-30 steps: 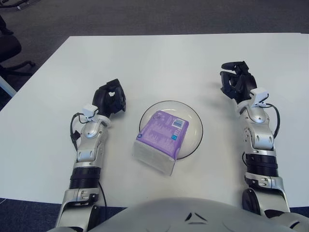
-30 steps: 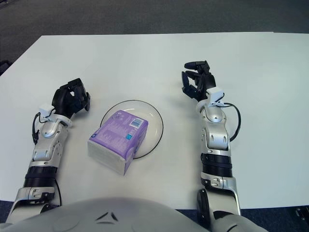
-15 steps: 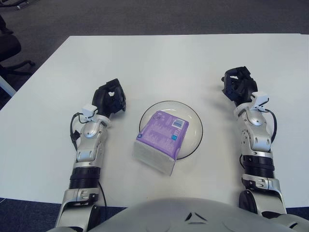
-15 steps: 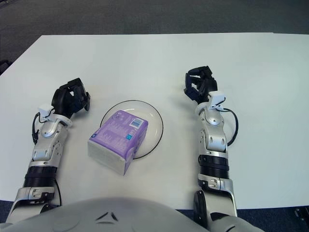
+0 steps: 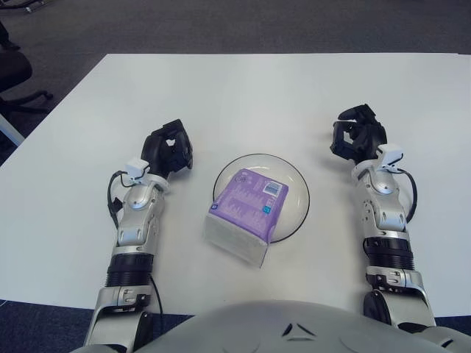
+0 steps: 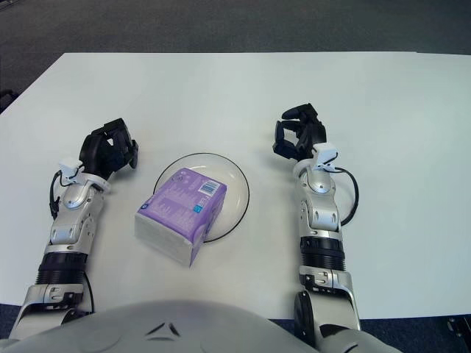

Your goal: Put the tissue paper into the plate.

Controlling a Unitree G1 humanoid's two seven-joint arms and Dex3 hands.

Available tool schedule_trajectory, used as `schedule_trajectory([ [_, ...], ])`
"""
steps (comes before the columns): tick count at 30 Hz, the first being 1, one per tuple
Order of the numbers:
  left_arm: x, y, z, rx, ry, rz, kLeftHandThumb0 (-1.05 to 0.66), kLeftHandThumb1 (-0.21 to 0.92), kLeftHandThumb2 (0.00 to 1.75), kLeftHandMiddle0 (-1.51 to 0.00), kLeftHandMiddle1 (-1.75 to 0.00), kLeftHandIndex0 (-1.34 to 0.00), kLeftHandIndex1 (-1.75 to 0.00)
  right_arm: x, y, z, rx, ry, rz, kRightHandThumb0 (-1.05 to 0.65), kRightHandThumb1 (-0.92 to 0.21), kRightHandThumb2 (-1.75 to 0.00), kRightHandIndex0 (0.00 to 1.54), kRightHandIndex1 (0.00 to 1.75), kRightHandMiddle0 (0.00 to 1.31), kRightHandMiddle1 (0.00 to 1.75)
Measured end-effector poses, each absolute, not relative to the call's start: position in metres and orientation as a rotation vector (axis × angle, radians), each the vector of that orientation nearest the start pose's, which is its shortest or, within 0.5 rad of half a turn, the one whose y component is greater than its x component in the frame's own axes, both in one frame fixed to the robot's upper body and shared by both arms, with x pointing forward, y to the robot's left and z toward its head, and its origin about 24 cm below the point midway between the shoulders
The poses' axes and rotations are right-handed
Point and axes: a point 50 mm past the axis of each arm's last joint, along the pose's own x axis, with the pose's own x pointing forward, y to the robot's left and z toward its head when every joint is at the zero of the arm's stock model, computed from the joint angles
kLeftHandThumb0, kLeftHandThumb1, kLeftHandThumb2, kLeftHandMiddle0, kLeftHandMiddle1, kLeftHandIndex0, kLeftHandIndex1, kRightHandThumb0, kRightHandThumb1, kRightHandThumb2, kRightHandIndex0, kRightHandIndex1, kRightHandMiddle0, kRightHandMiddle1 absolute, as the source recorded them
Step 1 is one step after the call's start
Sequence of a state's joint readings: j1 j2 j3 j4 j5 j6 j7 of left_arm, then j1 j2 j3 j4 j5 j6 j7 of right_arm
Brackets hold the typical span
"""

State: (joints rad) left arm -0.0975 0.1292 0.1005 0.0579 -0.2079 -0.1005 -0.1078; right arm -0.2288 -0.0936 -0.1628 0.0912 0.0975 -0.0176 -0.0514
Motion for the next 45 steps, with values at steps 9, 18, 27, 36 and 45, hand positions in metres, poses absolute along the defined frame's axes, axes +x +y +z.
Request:
schedule_trajectory([
  [9,0.2721,0.1867,0.0706,-0.057,-0.181,-0.002,-0.43,0.7,1.02,-1.36,-1.75,-1.05,-1.75,0.2947,-0.1921,0.0877,0.006,-0.228,-0.099,-0.01,0.05,-1.74,0.88,1.75,0.67,1.74],
  [18,0.2745,0.1838,0.073,-0.072,-0.192,0.028,-0.43,0.7,1.02,-1.37,-1.75,-1.05,-1.75,0.2968,-0.1938,0.0843,-0.021,-0.249,-0.058,-0.46,-0.32,-1.31,1.22,1.75,0.6,1.75],
  [27,0.2754,0.1817,0.0743,-0.083,-0.198,0.031,-0.42,0.69,1.02,-1.37,-1.75,-1.06,-1.75,0.2976,-0.1962,0.083,-0.03,-0.249,-0.048,-0.47,-0.34,-1.29,1.27,1.75,0.6,1.75],
  [36,0.2754,0.1817,0.0745,-0.083,-0.2,0.03,-0.43,0.7,1.02,-1.36,-1.75,-1.04,-1.75,0.2976,-0.1954,0.0846,-0.036,-0.274,-0.029,-0.48,-0.33,-1.3,1.3,1.75,0.6,1.75],
  [45,0.2757,0.1811,0.075,-0.086,-0.202,0.028,-0.43,0.69,1.02,-1.36,-1.75,-1.04,-1.75,0.2975,-0.1952,0.0858,-0.04,-0.289,-0.02,-0.48,-0.32,-1.31,1.31,1.75,0.61,1.75],
])
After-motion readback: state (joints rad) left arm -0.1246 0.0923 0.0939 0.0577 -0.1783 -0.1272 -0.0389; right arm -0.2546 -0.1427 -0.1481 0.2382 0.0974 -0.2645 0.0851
